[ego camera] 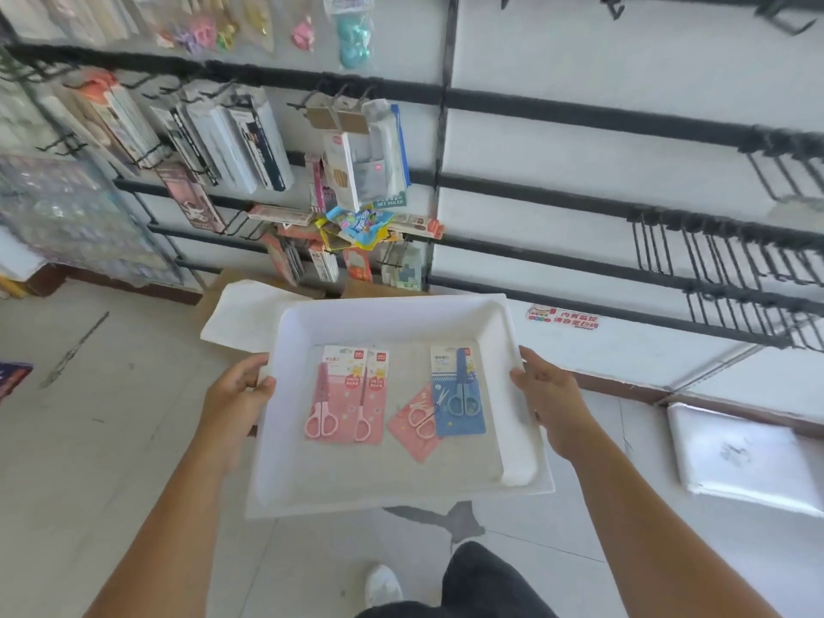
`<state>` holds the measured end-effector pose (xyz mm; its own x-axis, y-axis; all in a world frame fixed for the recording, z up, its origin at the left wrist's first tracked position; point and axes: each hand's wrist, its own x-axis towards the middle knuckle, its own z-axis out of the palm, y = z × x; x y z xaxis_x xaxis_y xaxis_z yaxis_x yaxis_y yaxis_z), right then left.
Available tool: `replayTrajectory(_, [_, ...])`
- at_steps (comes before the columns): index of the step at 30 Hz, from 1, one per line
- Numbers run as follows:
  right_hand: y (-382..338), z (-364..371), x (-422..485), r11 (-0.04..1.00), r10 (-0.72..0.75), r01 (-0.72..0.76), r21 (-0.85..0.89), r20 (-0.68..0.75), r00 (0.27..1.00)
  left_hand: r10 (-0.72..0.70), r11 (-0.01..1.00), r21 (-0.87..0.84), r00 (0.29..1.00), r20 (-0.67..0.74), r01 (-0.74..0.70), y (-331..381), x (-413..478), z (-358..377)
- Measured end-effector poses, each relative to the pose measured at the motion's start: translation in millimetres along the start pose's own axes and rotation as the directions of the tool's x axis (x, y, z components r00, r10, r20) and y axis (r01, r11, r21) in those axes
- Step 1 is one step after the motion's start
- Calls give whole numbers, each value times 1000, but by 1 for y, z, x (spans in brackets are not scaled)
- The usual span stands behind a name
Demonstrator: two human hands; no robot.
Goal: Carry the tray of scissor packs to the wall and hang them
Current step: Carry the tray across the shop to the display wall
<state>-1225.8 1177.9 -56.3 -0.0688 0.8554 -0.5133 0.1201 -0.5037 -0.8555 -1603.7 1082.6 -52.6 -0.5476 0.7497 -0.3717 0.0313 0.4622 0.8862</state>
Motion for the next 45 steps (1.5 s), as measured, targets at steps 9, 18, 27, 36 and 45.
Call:
replayTrajectory(9, [-13, 9, 91, 994, 52, -35, 106, -161, 986, -50, 989, 140, 995, 86, 38, 30, 120, 54])
replayTrajectory(18, [-27, 11, 177, 978, 181, -150, 148, -229, 956, -70, 963, 266, 993, 96, 42, 50, 198, 105])
replayTrajectory(27, [-5, 43, 201, 968, 250, -224, 111, -359, 899, -235, 892, 444, 924, 300, 83, 19, 257, 109])
replayTrajectory(36, [17, 69, 237, 938, 346, -294, 183, -430, 834, -234, 916, 388, 923, 304, 105, -10, 308, 130])
replayTrajectory(45, [39, 70, 279, 931, 365, -327, 161, -414, 834, -244, 921, 361, 938, 244, 145, -37, 332, 161])
